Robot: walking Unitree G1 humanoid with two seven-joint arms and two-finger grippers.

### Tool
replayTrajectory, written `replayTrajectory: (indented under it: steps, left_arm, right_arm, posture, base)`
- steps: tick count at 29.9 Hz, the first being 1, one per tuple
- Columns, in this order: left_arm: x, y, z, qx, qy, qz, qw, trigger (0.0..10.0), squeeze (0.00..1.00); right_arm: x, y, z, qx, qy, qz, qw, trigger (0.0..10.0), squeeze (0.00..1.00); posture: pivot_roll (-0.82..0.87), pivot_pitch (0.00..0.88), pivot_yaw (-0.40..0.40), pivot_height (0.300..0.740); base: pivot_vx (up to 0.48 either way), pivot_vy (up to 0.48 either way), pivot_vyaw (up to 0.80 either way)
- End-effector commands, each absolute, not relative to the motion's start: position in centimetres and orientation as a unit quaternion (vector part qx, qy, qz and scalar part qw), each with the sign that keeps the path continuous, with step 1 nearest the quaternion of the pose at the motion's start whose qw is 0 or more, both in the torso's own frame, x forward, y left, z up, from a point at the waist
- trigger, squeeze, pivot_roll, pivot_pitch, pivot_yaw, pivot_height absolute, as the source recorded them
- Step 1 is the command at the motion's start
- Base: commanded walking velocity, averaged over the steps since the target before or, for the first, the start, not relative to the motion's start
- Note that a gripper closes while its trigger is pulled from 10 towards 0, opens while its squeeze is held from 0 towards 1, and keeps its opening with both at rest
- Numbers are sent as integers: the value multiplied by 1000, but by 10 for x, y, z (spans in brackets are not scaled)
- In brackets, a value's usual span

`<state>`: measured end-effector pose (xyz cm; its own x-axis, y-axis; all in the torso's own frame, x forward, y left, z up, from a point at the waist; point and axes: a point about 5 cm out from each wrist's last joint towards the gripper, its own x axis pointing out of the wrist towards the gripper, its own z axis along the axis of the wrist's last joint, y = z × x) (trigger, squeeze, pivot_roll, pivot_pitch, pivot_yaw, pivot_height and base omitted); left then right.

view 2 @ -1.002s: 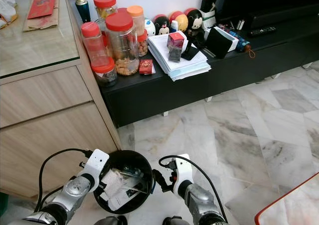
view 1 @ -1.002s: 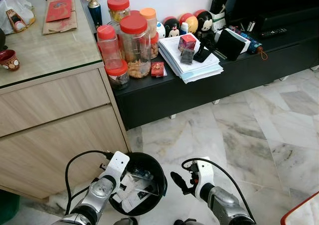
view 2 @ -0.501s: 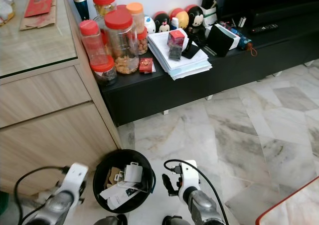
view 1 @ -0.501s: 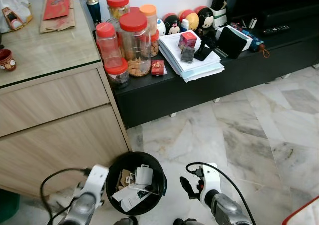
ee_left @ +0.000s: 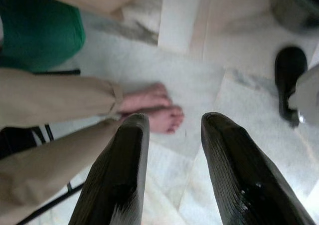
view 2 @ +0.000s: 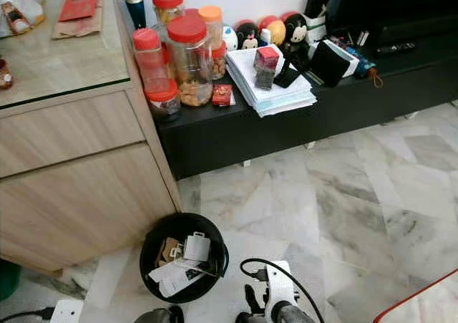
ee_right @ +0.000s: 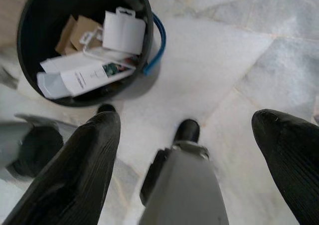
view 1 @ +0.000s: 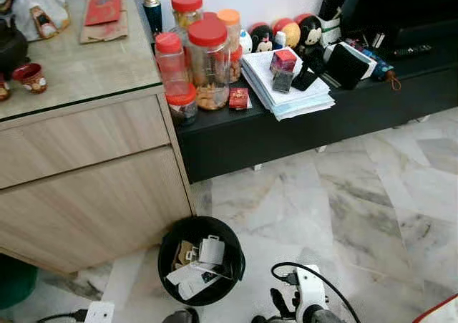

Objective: Picking trash to rubbish bin

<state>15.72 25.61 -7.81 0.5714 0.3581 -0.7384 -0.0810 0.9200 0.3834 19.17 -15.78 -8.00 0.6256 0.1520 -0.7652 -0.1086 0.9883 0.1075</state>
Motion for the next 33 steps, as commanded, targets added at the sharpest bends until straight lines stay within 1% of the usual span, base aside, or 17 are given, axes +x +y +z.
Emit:
replayTrajectory:
  steps: [1, 3, 5, 11, 16, 23, 33]
  left_arm:
    - [156, 254, -79, 150, 447, 127, 873, 10000, 0]
    - [161, 254, -77, 153, 441, 125, 876, 10000, 0]
    - [172, 253, -72, 157, 428, 122, 882, 10000, 0]
    - [177, 251, -71, 156, 422, 117, 885, 10000, 0]
    - [176, 251, -71, 152, 420, 116, 887, 10000, 0]
    - [167, 250, -76, 147, 432, 115, 883, 10000, 0]
    - [166, 250, -76, 147, 431, 114, 883, 10000, 0]
  right_arm:
    - [180, -161, -86, 21, 448, 65, 892, 10000, 0]
    - [179, -161, -86, 23, 448, 60, 892, 10000, 0]
    - [180, -160, -86, 26, 445, 56, 894, 10000, 0]
    - [183, -157, -85, 26, 441, 57, 895, 10000, 0]
    - [184, -155, -84, 25, 439, 59, 896, 10000, 0]
    - [184, -152, -85, 23, 441, 65, 895, 10000, 0]
    - [183, -152, -85, 23, 444, 65, 893, 10000, 0]
  posture:
    - [107, 134, 7, 728]
    - [103, 128, 9, 728]
    - [99, 118, 12, 728]
    - [98, 107, 13, 728]
    - [100, 103, 12, 728]
    - [103, 101, 12, 728]
    - [103, 114, 11, 728]
  base:
    - [0, 0, 0]
    - [0, 0, 0]
    - [0, 0, 0]
    - [0, 0, 0]
    - [0, 0, 0]
    - [0, 0, 0]
    - [0, 0, 0]
